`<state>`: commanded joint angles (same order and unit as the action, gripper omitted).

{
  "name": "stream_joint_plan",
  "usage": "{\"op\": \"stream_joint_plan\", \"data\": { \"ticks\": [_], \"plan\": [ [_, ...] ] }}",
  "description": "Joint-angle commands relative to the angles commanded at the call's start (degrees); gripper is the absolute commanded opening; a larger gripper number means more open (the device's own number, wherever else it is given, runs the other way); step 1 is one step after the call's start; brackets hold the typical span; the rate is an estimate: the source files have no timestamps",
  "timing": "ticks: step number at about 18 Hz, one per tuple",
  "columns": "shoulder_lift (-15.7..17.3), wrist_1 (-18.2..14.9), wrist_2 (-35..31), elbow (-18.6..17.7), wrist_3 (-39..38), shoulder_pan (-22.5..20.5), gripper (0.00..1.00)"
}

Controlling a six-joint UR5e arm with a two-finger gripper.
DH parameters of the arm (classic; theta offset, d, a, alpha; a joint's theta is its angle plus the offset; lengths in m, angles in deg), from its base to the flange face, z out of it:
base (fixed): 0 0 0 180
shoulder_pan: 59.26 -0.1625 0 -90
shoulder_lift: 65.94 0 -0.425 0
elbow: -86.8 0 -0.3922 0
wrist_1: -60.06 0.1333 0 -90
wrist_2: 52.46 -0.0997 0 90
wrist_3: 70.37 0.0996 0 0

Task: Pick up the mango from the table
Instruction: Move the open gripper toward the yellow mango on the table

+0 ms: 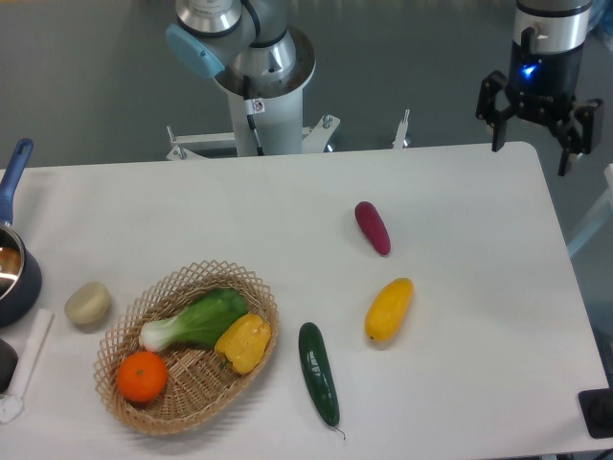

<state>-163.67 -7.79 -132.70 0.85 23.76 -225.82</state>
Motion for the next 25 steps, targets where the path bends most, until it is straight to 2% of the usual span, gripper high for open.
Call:
{"op": "stream_joint_plan", "data": {
  "ticks": [6,12,14,17,22,25],
  "plan": [
    [-0.3,0.2,-0.2,0.0,0.1,0.7,1.00],
    [0.0,0.3,-0.2,-1.6,-0.2,0.7,1.00],
    [0.3,2.3,-0.3,-3.0,-4.2,1.0,1.00],
    [0.1,8.5,-0.4,-6.3,-13.7,3.7,1.00],
    [-1.1,10.1,-0.4,-8.9,-22.7,6.1,1.00],
    [-1.8,12.6,-0.5,-10.7,-27.4,6.9,1.00]
  ]
}}
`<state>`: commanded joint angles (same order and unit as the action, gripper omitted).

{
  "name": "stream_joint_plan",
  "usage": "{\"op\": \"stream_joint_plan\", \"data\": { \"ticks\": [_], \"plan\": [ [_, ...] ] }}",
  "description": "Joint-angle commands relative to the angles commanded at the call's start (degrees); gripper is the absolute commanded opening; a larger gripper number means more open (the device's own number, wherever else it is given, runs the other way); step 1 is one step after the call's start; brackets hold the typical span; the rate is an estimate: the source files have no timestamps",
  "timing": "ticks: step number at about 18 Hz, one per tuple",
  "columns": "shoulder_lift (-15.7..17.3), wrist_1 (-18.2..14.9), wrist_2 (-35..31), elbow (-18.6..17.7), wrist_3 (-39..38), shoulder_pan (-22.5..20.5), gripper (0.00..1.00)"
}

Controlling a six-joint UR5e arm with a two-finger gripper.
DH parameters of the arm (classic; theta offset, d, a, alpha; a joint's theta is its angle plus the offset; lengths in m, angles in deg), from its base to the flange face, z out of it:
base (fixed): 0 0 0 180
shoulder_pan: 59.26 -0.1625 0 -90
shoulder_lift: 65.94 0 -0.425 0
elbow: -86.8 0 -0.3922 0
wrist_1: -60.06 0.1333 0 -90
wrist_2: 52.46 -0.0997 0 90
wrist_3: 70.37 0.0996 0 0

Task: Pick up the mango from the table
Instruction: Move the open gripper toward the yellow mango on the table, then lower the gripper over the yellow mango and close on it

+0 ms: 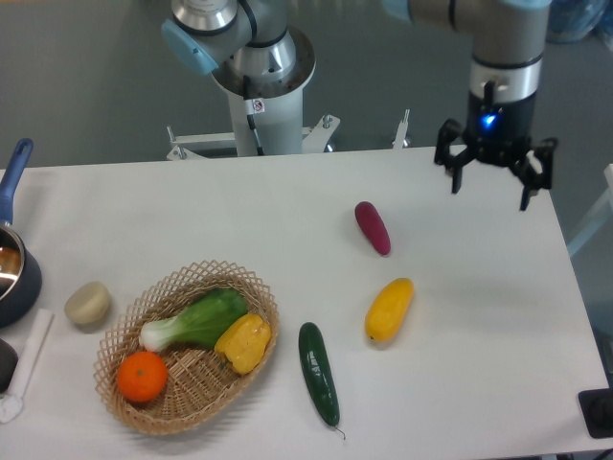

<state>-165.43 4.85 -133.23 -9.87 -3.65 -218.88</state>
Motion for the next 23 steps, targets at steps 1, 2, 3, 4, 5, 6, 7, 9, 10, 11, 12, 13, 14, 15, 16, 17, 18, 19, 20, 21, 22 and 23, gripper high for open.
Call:
{"op": "stream_joint_plan", "data": {
  "ticks": [1,2,3,4,5,6,7,9,10,11,12,13,14,15,16,17,18,19,20,21,22,23],
  "plan": [
    [-0.4,1.4,0.0,-0.6,-1.1,1.0,1.00],
    [-1.0,2.7,-0.3,-1.3,-1.5,1.7,1.00],
    [-1.5,3.4,-1.0,-2.3,-1.5,2.3,1.00],
    [-1.8,3.9,-1.7,-3.2,-1.5,2.7,1.00],
    [-2.5,3.8,-1.8,-3.5,-1.7,3.5,1.00],
    [-3.1,3.8,-1.8,-3.8,-2.1,4.1,1.00],
    [-3.9,3.8,-1.8,-3.9,-2.9,4.7,1.00],
    [-6.0,4.1,-1.8,-4.0,-4.3,5.9,1.00],
    [-6.9,4.6,-2.4,-3.9,-4.2,6.2,1.00],
    [-7.7,4.9,-3.5,-3.7,-4.0,6.3,1.00],
    [-8.6,5.2,-4.6,-3.3,-3.9,7.1,1.00],
    [-9.7,5.2,-5.3,-2.9,-3.7,8.1,1.00],
    [-11.0,5.2,-6.0,-2.2,-3.1,8.5,1.00],
    [-12.2,5.3,-6.4,-1.8,-2.1,8.6,1.00],
    [-13.4,5.4,-6.9,-1.3,-1.3,8.9,1.00],
    [-14.2,5.5,-7.5,-1.2,-0.8,9.6,1.00],
    [-14.7,5.5,-8.0,-1.2,-0.6,9.8,1.00],
    [-14.9,5.5,-8.1,-1.4,-0.4,9.9,1.00],
    [-15.2,5.5,-8.1,-1.8,-0.3,10.0,1.00],
    [-15.3,5.5,-8.1,-1.9,-0.3,10.3,1.00],
    [-15.4,5.5,-8.1,-1.9,-0.3,10.3,1.00],
    [-15.7,5.6,-8.1,-1.8,-0.3,10.4,1.00]
  ]
}}
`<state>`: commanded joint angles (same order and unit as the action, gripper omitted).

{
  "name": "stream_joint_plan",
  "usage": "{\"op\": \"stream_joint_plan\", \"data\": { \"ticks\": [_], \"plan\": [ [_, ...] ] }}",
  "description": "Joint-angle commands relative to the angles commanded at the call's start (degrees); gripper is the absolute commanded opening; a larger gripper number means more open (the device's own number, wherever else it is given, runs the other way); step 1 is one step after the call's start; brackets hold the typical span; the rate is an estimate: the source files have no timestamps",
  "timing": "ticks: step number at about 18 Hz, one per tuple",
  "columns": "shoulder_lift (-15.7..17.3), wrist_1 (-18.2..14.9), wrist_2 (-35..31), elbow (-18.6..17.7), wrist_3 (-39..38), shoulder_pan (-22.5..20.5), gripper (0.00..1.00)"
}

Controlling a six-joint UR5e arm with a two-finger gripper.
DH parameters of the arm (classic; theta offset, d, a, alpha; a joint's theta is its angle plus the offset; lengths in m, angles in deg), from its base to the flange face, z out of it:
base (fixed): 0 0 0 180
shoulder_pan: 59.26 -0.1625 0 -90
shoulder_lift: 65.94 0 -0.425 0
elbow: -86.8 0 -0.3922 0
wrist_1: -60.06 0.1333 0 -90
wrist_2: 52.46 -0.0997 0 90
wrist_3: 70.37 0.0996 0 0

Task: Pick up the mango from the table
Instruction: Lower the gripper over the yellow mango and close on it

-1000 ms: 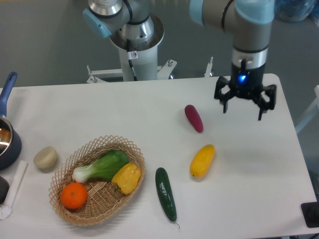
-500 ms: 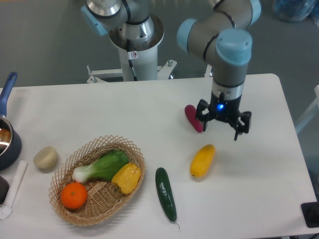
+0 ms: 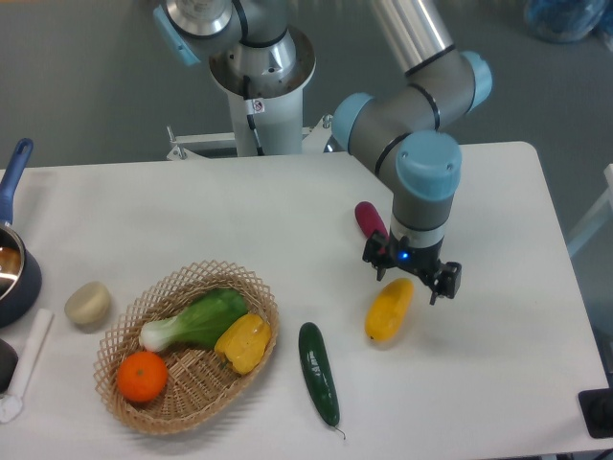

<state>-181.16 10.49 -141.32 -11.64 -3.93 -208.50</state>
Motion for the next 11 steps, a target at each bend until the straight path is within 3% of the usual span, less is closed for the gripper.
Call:
{"op": "stream_joint_plan", "data": {
  "ticks": [3,11],
  "plan": [
    [-1.3,1.5,-0.1,0.2,-0.1,0.4,1.00],
    [-2.5,1.8,-0.1,-0.9,-0.5,1.2,1.00]
  ]
}}
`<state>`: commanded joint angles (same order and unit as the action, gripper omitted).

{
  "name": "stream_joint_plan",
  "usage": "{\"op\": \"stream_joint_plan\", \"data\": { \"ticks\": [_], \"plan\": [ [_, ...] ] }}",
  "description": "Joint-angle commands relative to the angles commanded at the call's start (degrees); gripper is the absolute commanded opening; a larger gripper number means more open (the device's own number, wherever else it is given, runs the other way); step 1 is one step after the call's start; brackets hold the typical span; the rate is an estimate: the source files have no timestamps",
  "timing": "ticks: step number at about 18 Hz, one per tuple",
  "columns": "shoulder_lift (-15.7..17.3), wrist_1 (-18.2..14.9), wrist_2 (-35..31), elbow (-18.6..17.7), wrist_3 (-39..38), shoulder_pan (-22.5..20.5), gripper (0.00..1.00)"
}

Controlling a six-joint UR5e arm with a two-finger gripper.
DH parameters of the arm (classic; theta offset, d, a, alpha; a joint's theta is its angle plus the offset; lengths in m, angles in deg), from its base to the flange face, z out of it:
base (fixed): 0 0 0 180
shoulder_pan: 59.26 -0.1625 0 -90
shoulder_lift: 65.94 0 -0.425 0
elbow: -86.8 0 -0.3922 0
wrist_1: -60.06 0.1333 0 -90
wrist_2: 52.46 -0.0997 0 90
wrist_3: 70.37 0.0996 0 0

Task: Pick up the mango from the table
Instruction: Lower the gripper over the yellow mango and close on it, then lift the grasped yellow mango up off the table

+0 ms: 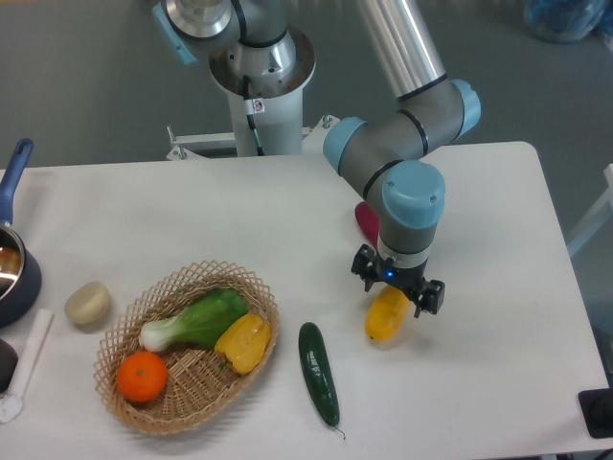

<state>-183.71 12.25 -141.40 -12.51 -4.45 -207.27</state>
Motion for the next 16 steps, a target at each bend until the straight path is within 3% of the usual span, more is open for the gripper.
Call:
{"op": "stream_joint_plan", "data": {
  "ticks": [5,9,11,15,16],
  "plan": [
    [-0.4,0.0,0.0,-0.1,0.0,0.1,1.00],
    [-0.4,0.0,-0.4,-0.1,0.0,0.1,0.88],
    [-0.4,0.0,-0.4,-0.1,-0.1,0.1,0.75],
    [-0.2,-0.1,-0.4,0.3,-0.2,0.1,0.31],
    [-0.2,-0.1,-0.4,0.5,-0.2,0.1,0.26]
  ]
}}
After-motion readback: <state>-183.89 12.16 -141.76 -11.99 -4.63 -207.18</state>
